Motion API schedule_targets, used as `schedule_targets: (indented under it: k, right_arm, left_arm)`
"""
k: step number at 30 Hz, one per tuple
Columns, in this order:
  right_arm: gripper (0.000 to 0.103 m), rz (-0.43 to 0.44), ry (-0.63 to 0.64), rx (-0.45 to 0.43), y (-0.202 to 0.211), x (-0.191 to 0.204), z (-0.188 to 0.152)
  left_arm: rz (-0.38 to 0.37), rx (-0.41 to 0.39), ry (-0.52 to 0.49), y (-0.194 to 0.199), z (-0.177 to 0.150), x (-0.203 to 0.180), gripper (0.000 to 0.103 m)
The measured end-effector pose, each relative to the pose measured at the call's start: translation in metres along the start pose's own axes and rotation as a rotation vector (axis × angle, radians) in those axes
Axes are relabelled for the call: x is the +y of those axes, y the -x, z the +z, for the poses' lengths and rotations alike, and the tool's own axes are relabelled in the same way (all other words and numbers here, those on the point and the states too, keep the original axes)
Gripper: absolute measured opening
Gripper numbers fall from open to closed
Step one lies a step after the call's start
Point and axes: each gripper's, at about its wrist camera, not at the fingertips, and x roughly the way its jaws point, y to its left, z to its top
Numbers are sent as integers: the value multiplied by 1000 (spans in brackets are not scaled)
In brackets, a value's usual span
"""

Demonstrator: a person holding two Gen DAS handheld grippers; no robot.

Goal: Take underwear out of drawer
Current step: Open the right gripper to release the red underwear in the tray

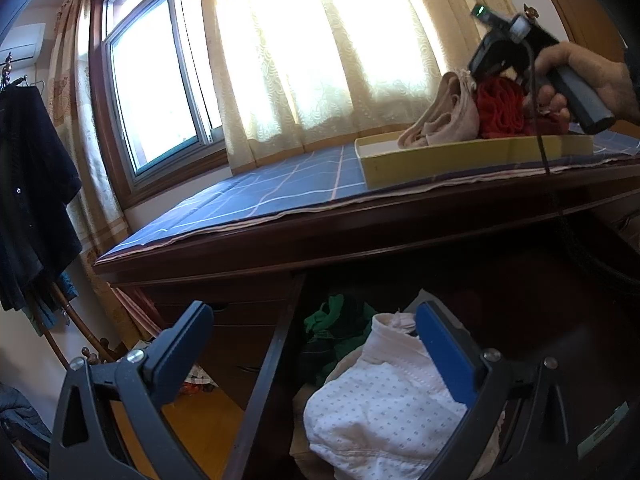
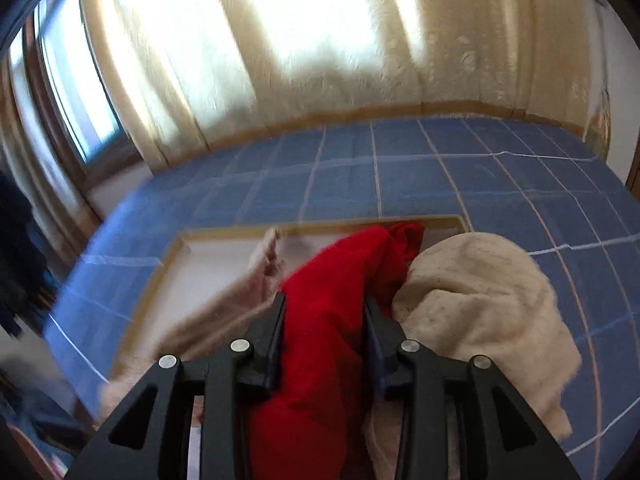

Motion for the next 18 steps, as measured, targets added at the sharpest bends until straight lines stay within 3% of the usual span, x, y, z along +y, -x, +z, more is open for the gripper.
schedule_targets:
  k: [1, 3, 5, 9, 13, 18]
  right_arm:
    - [39, 36, -20, -48, 14, -2, -3]
    - [53, 84, -29, -96, 29, -3, -7]
    - [58, 103, -26, -159, 50, -2, -18]
    - [58, 108, 0, -254, 88, -1, -46]
    - [58, 151, -40, -269, 112, -9, -81]
    - [59, 170, -41, -205, 131, -1, -132]
  left_arm:
    - [1, 0, -1, 0, 0, -1, 103]
    - [4, 1, -2, 0, 0, -1, 103]
    - [7, 2, -1, 0, 0, -1, 103]
    - [15, 4, -7, 0, 0, -3, 103]
    - [19, 6, -9, -1, 0, -4, 103]
    - [29, 4, -11, -1, 0, -5, 103]
